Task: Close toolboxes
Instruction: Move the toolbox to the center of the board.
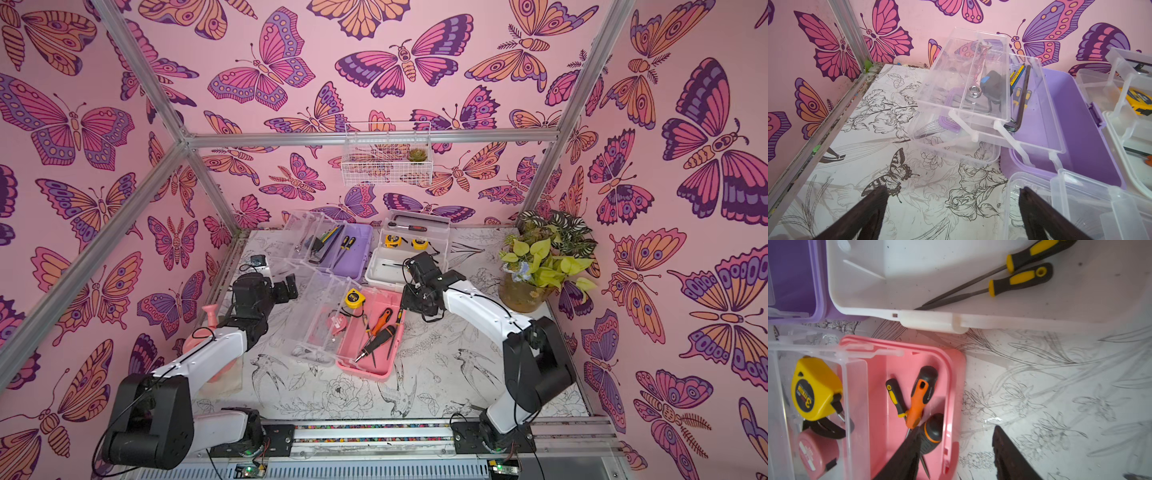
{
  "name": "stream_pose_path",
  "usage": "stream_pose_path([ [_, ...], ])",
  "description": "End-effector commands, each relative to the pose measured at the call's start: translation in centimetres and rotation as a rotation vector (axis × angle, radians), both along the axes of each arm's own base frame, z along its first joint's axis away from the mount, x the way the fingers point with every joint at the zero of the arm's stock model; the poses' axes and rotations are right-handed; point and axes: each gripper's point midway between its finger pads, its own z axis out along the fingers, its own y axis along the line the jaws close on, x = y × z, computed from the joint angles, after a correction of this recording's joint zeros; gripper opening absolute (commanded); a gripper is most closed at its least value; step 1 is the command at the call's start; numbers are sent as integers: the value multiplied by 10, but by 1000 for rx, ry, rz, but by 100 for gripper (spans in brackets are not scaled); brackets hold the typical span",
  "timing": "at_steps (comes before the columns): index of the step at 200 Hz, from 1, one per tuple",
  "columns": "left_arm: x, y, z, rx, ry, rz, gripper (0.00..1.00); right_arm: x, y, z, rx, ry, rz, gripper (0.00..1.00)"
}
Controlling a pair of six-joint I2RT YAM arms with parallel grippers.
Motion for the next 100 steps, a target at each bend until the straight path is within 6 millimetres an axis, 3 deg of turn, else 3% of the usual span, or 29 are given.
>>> stream_pose_path([
  [1,-4,0,-5,-17,6,-8,100,12,18,-2,70,24,-45,51],
  [18,-4,4,-7,-17,9,3,100,17,17,-12,47,46,-67,48],
  [20,-6,4,3,-19,-17,4,100,17,17,-13,45,46,-68,48],
  [27,-7,5,7,-20,-31,7,100,18,18,-16,46,49,-72,46],
  [70,-8,10,7,-28,-41,29,100,23,14,-27,37,54,-126,37],
  [100,-7,12,4,-36,-35,40,100,18,4,-36,48,62,-182,20],
])
